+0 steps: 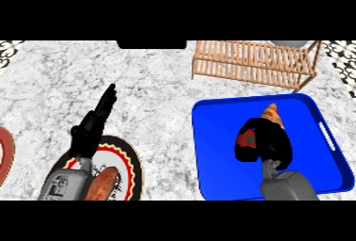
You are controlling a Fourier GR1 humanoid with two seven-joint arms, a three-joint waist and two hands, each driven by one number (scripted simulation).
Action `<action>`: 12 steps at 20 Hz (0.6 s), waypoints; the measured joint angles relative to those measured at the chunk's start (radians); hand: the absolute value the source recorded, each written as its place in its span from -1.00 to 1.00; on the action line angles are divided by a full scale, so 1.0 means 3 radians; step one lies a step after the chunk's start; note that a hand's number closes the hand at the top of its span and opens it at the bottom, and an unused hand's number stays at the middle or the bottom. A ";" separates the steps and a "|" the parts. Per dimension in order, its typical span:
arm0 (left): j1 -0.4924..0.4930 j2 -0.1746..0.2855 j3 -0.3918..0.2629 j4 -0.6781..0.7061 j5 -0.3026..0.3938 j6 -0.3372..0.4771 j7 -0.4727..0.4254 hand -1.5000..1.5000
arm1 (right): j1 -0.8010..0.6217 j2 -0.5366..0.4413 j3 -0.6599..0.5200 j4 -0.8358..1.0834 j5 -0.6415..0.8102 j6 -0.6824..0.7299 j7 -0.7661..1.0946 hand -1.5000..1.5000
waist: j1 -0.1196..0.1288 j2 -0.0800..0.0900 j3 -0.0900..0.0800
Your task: Pick the tomato from the tray and place it in the tiered shelf
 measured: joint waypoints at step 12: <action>-0.0121 -0.0049 -0.0058 -0.0005 -0.0016 -0.0108 0.0085 0.00 | -0.1251 0.0285 0.1315 0.0746 -0.0358 -0.0625 0.0888 1.00 | 0.0171 0.0044 0.0020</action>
